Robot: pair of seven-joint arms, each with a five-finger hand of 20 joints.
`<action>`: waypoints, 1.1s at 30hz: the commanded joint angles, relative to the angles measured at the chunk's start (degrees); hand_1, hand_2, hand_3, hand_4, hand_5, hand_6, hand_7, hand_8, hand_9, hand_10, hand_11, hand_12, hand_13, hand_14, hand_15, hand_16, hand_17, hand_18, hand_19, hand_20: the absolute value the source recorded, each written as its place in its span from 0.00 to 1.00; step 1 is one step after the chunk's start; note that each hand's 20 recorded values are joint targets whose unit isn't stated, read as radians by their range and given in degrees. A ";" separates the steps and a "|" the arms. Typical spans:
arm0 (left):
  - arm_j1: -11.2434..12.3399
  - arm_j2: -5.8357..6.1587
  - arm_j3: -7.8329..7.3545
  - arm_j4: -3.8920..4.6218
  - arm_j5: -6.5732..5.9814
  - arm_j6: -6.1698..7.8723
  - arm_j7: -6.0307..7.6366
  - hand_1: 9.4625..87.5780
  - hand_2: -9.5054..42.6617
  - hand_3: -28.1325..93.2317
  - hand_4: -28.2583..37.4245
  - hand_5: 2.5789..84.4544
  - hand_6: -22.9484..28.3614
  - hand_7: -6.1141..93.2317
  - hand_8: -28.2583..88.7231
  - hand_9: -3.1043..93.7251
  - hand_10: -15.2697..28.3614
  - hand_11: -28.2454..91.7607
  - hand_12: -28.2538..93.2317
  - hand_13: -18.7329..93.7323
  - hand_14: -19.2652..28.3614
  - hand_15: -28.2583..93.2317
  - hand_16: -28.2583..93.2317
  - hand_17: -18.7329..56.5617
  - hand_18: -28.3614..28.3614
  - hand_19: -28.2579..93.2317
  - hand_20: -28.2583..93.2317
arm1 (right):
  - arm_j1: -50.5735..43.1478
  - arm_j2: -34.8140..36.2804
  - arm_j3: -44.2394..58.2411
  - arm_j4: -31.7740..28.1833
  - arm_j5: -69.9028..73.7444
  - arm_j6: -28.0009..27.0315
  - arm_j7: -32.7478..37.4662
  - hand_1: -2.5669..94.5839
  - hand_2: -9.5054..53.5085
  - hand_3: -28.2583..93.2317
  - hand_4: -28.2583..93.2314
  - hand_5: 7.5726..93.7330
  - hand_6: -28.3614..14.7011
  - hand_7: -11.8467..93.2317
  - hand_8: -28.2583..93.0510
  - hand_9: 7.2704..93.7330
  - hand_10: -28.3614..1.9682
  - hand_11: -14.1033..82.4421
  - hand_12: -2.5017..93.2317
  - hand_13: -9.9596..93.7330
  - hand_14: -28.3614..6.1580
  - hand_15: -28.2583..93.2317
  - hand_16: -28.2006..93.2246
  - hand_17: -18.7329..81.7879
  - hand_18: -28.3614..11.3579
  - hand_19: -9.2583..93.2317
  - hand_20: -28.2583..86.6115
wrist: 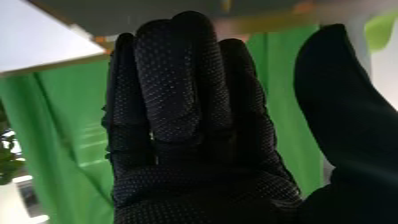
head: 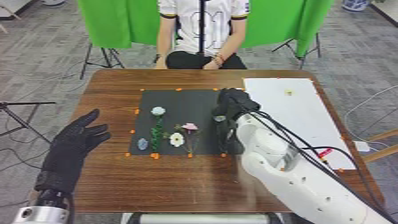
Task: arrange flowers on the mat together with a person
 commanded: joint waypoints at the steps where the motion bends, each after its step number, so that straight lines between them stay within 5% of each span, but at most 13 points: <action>1: 1.91 0.12 -0.36 -0.15 -0.58 0.67 1.22 0.14 0.26 0.88 0.00 0.35 0.54 0.24 0.13 0.36 0.78 0.47 0.31 0.37 0.95 0.66 0.14 0.11 0.94 0.65 0.30 | -13.12 -0.17 16.10 -11.32 22.01 10.04 -0.85 0.36 0.16 0.80 0.04 0.62 0.61 0.23 0.15 0.75 0.43 0.44 0.21 0.77 0.53 0.74 0.36 0.50 0.23 0.91 0.20; 10: 2.94 -0.75 -1.33 -0.21 -0.33 -0.20 1.38 0.11 0.27 0.88 0.00 0.36 0.54 0.23 0.14 0.36 0.76 0.44 0.31 0.36 0.93 0.61 0.15 0.11 0.93 0.62 0.29 | -27.58 -5.73 37.26 -16.89 60.54 8.06 -6.79 0.31 0.24 0.79 0.04 0.58 0.59 0.23 0.14 0.65 0.33 0.38 0.19 0.68 0.36 0.72 0.33 0.44 0.13 0.86 0.19; 13: 3.44 -1.44 -1.98 -0.19 -0.35 -1.59 1.38 0.11 0.27 0.87 0.00 0.36 0.54 0.23 0.14 0.36 0.76 0.43 0.31 0.36 0.93 0.61 0.16 0.11 0.93 0.62 0.29 | -31.48 -6.09 41.64 -17.40 68.79 8.37 -8.03 0.29 0.27 0.79 0.05 0.56 0.58 0.23 0.14 0.62 0.29 0.36 0.18 0.65 0.32 0.71 0.32 0.43 0.11 0.84 0.21; 17: 4.90 -1.69 -3.05 -0.71 -0.42 -1.31 2.16 0.10 0.27 0.87 0.00 0.35 0.54 0.22 0.14 0.36 0.75 0.42 0.31 0.36 0.92 0.59 0.16 0.11 0.95 0.61 0.28 | -35.26 -6.50 45.56 -17.54 74.17 7.07 -9.78 0.28 0.26 0.80 0.05 0.54 0.58 0.22 0.15 0.58 0.28 0.34 0.18 0.61 0.28 0.70 0.31 0.41 0.09 0.82 0.22; 21: 4.60 -1.37 -2.54 -0.54 -0.58 -0.68 2.71 0.10 0.26 0.88 0.00 0.35 0.53 0.22 0.14 0.36 0.75 0.42 0.31 0.37 0.92 0.58 0.16 0.11 0.95 0.61 0.28 | -37.89 -6.05 47.05 -17.95 74.64 7.87 -10.87 0.27 0.26 0.81 0.05 0.53 0.59 0.22 0.15 0.56 0.27 0.33 0.18 0.59 0.26 0.69 0.30 0.40 0.08 0.80 0.23; 33: 3.10 -2.27 -2.98 -0.39 0.11 -1.88 0.81 0.10 0.27 0.87 0.00 0.35 0.53 0.21 0.15 0.37 0.77 0.43 0.32 0.44 1.00 0.73 0.14 0.11 0.94 0.61 0.29 | -39.91 -6.67 47.67 -17.59 77.97 6.81 -13.89 0.27 0.27 0.82 0.04 0.53 0.59 0.22 0.15 0.55 0.27 0.33 0.18 0.57 0.26 0.69 0.30 0.38 0.09 0.78 0.26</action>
